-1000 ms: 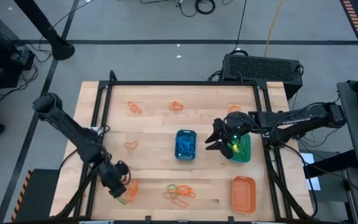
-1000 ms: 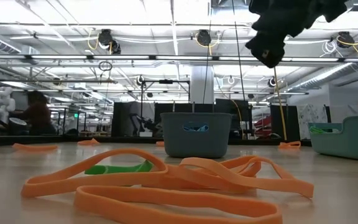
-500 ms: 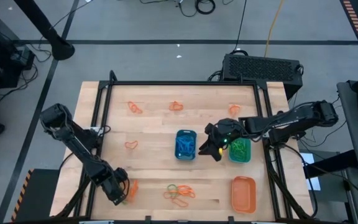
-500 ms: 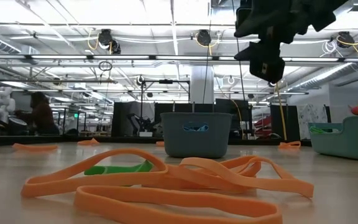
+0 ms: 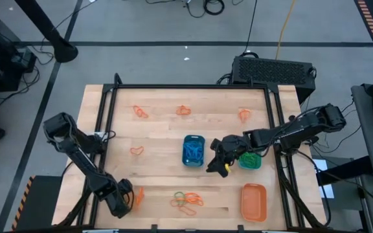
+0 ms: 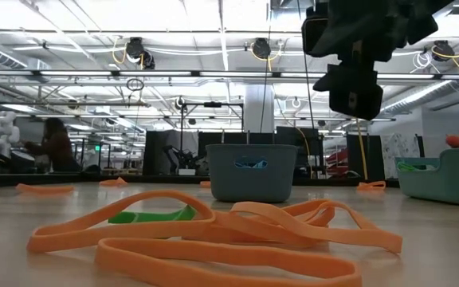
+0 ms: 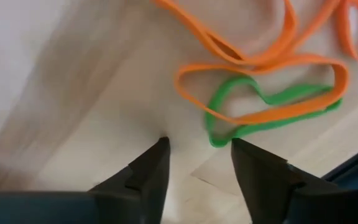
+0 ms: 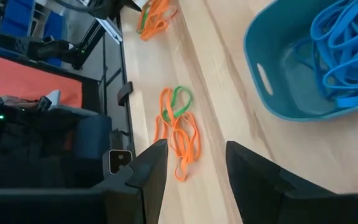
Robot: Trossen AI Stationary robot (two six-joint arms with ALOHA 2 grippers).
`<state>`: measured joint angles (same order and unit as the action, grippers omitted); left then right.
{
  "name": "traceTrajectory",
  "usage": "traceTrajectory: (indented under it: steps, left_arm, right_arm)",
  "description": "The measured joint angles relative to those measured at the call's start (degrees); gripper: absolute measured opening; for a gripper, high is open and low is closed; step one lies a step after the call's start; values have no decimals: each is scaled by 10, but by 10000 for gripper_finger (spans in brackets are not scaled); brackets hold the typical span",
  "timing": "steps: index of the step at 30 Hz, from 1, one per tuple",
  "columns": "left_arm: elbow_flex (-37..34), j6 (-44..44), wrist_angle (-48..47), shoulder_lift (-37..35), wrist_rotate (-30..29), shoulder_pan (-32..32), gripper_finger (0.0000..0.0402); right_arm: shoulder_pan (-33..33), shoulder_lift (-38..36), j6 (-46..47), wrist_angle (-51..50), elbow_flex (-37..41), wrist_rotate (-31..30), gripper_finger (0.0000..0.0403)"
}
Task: Sort rubber bands into baskets
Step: Put the green rubberband into the light blue bin
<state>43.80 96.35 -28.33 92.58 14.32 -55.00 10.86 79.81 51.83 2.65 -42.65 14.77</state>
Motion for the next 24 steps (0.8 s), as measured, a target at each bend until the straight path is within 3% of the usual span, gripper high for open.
traceTrajectory:
  steps: [9,19,24]
  left_arm:
    - [58,-50,11,63,8,-1,141]
    - [58,20,-25,60,22,1,140]
    - [52,23,-62,17,7,0,148]
  right_arm:
    - [6,0,0,4,0,-2,155]
    - [6,0,-7,7,0,-1,155]
    - [6,0,-15,8,0,1,155]
